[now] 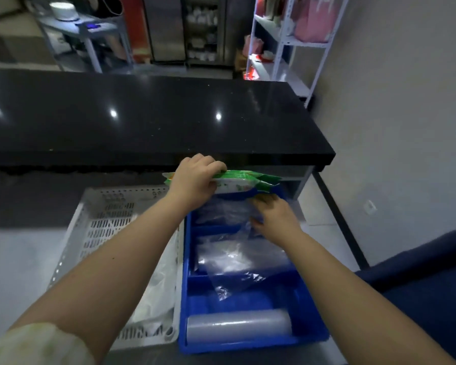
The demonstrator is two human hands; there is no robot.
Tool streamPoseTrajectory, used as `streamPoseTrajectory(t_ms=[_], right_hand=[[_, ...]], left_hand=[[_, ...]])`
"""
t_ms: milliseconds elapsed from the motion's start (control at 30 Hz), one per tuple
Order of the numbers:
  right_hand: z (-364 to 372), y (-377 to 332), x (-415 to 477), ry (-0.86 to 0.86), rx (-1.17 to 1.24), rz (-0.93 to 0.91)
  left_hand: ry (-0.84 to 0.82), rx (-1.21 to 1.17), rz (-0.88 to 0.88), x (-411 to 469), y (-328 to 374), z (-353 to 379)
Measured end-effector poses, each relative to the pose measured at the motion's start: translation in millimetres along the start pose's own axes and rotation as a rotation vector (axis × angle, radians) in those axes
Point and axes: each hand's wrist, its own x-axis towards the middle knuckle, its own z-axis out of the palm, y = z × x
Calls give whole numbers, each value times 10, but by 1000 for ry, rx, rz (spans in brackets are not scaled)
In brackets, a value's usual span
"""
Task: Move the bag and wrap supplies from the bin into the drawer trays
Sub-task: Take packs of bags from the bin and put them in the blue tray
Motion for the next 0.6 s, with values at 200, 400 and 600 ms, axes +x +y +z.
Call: streamPoseTrajectory(t_ms=[200, 400, 600], right_hand=[[231, 280, 323, -123, 157, -116], [318, 327, 287, -23, 245, -237], [345, 249, 199, 70, 244, -191]], left_hand=[[16, 65, -136, 91, 62, 42], [9, 82, -183, 60, 171, 44], [1, 79, -167, 18, 208, -28]])
